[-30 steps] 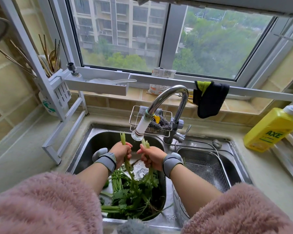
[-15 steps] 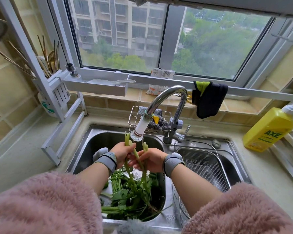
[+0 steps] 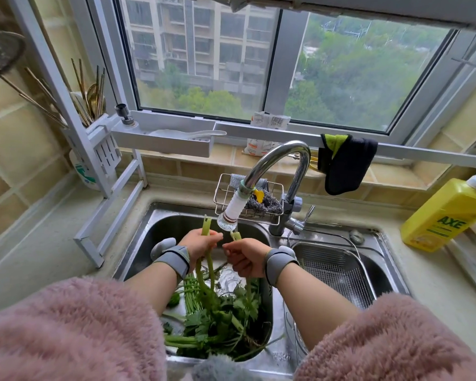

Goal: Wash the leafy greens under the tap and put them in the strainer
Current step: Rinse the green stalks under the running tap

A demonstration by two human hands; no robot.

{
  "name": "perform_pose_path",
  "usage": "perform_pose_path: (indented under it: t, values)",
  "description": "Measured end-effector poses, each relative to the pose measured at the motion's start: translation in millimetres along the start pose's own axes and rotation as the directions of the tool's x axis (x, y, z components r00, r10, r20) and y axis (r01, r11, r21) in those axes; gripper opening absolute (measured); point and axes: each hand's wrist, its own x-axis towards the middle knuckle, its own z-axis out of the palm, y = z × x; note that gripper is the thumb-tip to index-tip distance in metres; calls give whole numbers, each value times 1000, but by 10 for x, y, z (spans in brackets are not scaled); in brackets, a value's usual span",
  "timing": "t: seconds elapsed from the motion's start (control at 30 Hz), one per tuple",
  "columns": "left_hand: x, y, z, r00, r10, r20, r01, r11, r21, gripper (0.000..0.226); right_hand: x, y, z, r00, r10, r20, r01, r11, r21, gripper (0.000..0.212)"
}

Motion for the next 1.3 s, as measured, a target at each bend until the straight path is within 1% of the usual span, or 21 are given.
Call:
perform_pose_path:
  t: [0.07, 0.13, 0.2, 0.27, 0.3, 0.4, 0.47, 0.53, 0.57, 0.63, 0.7, 0.77, 0.83, 0.97, 1.07, 1.2, 1.3]
  values:
    - [0, 19, -16, 997, -15, 79, 21, 997, -78, 8, -22, -21, 0, 997, 38, 62, -40, 999, 29, 35]
    - [-2, 43, -11, 985, -42, 165, 68, 986, -154, 11, -44, -39, 19, 993, 75, 95, -78, 997, 25, 34]
    - [-24, 77, 19, 978, -49, 201, 83, 982, -169, 8, -59, -50, 48, 986, 111, 123, -110, 994, -13, 35]
    - [-32, 101, 41, 985, -34, 171, 62, 985, -160, 10, -68, -59, 66, 983, 117, 144, -114, 993, -27, 34]
    - [-24, 106, 44, 987, -26, 157, 50, 987, -155, 13, -61, -60, 58, 983, 103, 150, -104, 995, -2, 34]
    - [-5, 79, 28, 994, -17, 112, 29, 994, -105, 22, -41, -53, 23, 980, 20, 200, -51, 987, 150, 36]
    - [5, 57, 24, 997, -12, 77, 18, 996, -87, 27, -47, -44, 1, 975, -40, 220, -20, 964, 265, 36]
    - [22, 53, 31, 998, -10, 57, 16, 994, -104, 26, -49, -25, -12, 977, -91, 190, 22, 942, 336, 26]
    - [23, 58, 33, 999, -9, 46, 14, 993, -116, 26, -35, -7, -17, 981, -117, 155, 57, 937, 344, 25]
    - [25, 77, 46, 1000, -4, 29, 8, 990, -140, 25, 1, 29, -27, 983, -167, 76, 134, 938, 320, 28]
    - [36, 86, 66, 999, -19, 30, 25, 980, -198, 26, 24, 49, -32, 979, -206, 10, 195, 940, 279, 28]
    - [61, 79, 85, 998, -46, 34, 54, 960, -275, 26, 13, 45, -40, 972, -233, -30, 233, 937, 262, 29]
    - [72, 64, 74, 998, -57, 26, 63, 950, -307, 23, 7, 34, -40, 968, -243, -61, 250, 930, 271, 28]
    - [39, 35, 41, 997, -41, 66, 55, 970, -235, 14, 18, 46, -56, 967, -234, -98, 253, 915, 314, 23]
    - [15, 33, 38, 996, -13, 90, 32, 977, -213, 7, 13, 39, -32, 965, -245, -91, 261, 926, 274, 22]
    - [-10, 47, 64, 999, 16, 32, -10, 984, -176, 5, 4, 52, 16, 956, -276, -97, 289, 941, 175, 18]
    - [-23, 77, 83, 999, 25, 29, -21, 989, -146, 7, 3, 91, -13, 950, -295, -105, 310, 932, 187, 19]
